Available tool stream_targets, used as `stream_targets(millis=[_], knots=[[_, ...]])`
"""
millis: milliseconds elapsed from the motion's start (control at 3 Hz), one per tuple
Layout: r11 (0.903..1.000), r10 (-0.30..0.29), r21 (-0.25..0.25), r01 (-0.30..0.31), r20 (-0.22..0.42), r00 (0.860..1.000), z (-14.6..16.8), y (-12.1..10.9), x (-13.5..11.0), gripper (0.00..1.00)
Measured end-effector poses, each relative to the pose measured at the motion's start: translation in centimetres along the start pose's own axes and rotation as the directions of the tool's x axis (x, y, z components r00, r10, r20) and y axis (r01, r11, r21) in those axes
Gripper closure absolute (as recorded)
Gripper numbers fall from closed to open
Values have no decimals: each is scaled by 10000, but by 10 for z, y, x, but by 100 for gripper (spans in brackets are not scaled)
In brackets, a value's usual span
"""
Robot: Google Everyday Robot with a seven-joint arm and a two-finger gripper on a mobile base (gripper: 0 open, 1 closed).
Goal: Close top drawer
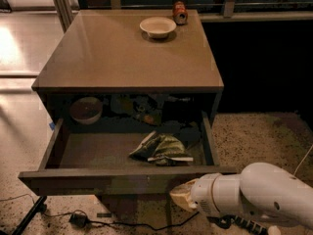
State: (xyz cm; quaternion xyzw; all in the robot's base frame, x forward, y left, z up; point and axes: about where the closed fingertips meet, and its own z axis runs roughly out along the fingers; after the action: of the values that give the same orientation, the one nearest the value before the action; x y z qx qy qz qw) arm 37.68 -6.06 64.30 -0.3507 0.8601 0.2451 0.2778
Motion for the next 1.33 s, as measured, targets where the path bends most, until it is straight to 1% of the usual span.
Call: stream_targets(millis=[333,667,1000,1333], knots=[[9996,-254,137,248,395,9989,10,5,-29,100],[9983,-546,250,531,654,9964,16,10,-51,100],[9954,-874,458,837,851,9925,35,7,-94,100],[9951,-928,424,893,902,9916,44,3,-103,100]])
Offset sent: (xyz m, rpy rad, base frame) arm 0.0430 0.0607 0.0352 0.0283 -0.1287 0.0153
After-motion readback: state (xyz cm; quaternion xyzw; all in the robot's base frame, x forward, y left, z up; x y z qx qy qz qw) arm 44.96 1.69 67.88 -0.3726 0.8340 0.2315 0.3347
